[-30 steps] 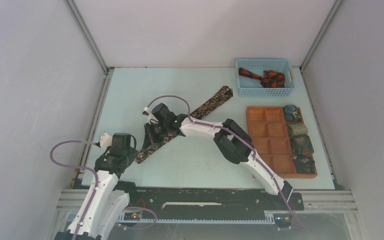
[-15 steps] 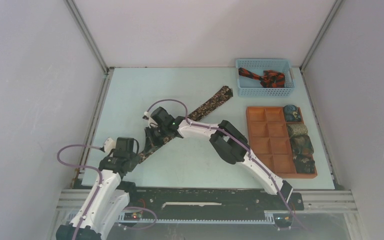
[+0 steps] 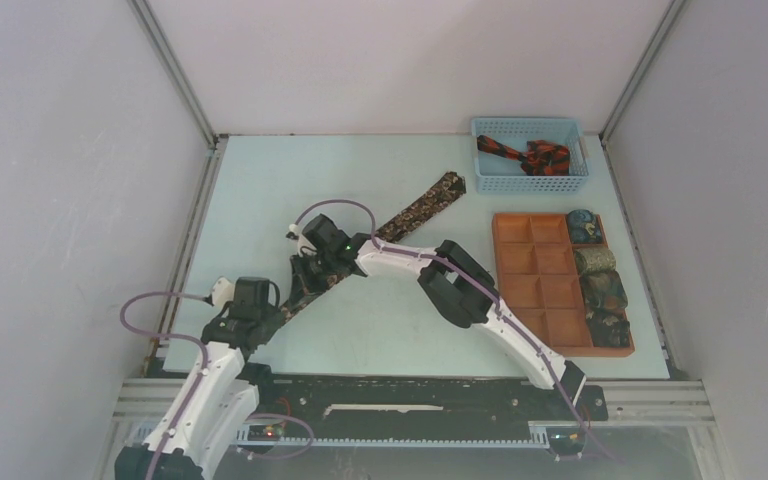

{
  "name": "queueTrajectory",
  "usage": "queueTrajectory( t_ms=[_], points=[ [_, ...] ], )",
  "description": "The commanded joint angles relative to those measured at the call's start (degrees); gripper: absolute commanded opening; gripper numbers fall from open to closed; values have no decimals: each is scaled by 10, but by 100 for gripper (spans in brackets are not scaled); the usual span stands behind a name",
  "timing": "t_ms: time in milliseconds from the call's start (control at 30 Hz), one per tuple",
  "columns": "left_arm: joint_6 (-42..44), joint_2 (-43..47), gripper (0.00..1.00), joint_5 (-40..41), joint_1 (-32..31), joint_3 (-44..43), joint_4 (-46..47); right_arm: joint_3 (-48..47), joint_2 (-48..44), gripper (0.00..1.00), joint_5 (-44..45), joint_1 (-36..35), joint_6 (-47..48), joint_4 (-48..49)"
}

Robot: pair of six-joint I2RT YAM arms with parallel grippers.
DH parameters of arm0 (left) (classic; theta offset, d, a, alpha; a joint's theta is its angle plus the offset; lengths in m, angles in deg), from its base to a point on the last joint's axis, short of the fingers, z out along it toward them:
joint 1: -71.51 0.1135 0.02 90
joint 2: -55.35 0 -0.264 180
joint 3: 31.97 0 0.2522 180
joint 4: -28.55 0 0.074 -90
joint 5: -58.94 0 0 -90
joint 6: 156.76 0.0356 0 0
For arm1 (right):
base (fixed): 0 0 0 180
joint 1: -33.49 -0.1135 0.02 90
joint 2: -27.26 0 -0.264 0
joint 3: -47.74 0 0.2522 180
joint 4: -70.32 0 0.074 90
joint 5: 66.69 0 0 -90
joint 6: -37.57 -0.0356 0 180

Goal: Roll the ties
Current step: Roll the tie at the center of the board.

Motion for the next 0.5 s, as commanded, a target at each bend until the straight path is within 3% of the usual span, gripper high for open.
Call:
queueTrajectory(
  t_ms=[0, 233, 467],
  points=[
    [2, -18, 40, -14, -4, 22, 42, 5, 7, 0, -7, 5, 4, 20],
    [1, -45, 34, -15, -4, 39, 71, 9, 7, 0, -11, 7, 2, 25],
    [5, -34, 1, -20, -4, 47, 85, 4, 3, 0, -10, 8, 4, 18]
  ],
)
